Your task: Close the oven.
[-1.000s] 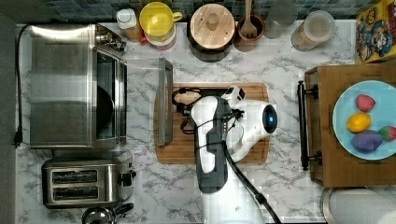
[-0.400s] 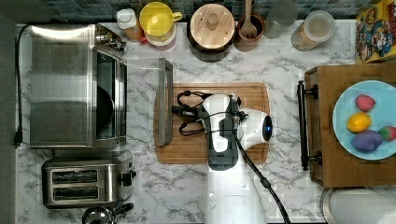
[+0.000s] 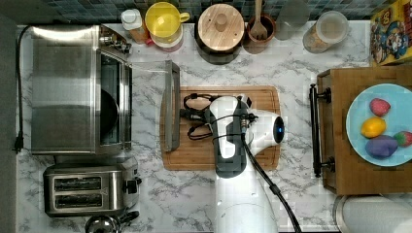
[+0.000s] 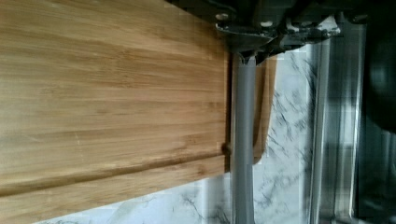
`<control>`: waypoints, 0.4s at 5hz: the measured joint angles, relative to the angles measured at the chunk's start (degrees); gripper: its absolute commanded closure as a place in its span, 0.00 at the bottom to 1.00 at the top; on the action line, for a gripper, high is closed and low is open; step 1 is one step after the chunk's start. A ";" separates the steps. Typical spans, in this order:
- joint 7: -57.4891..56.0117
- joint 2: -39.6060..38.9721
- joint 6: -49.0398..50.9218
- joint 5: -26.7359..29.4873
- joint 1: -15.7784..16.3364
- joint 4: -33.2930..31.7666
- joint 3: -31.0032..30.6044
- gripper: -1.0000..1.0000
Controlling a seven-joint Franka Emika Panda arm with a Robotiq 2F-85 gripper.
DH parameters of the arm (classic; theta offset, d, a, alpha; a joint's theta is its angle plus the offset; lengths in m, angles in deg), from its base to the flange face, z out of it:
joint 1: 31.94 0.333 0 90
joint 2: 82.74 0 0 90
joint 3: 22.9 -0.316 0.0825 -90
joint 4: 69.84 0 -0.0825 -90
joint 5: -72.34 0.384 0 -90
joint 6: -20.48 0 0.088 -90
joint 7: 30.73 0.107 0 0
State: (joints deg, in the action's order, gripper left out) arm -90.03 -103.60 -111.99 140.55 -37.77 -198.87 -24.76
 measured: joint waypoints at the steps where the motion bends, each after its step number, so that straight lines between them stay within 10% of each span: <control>1: 0.00 -0.07 -0.06 -1.34 -0.01 0.45 -0.37 1.00; 2: 0.00 -0.07 2.18 -1.18 0.19 0.45 -0.91 1.00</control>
State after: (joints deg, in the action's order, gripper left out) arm -90.03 -103.67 -109.81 139.37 -37.58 -198.42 -25.68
